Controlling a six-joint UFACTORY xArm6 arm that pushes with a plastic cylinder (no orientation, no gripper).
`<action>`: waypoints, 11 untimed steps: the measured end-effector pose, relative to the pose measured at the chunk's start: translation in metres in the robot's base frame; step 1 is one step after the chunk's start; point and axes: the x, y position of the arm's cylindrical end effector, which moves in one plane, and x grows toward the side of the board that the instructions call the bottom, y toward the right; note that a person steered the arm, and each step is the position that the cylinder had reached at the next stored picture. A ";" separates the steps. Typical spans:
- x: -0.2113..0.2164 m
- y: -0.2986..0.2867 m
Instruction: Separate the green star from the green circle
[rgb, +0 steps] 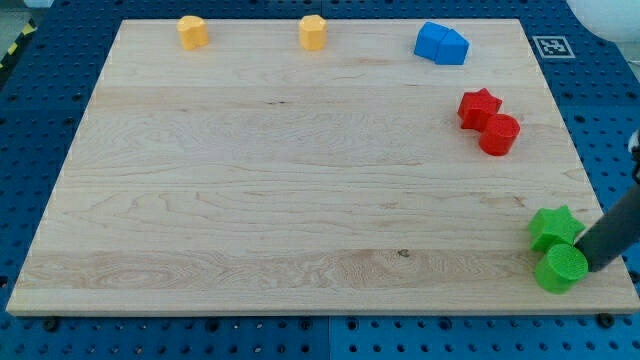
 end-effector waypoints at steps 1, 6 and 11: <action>-0.002 -0.006; -0.010 0.014; -0.049 -0.005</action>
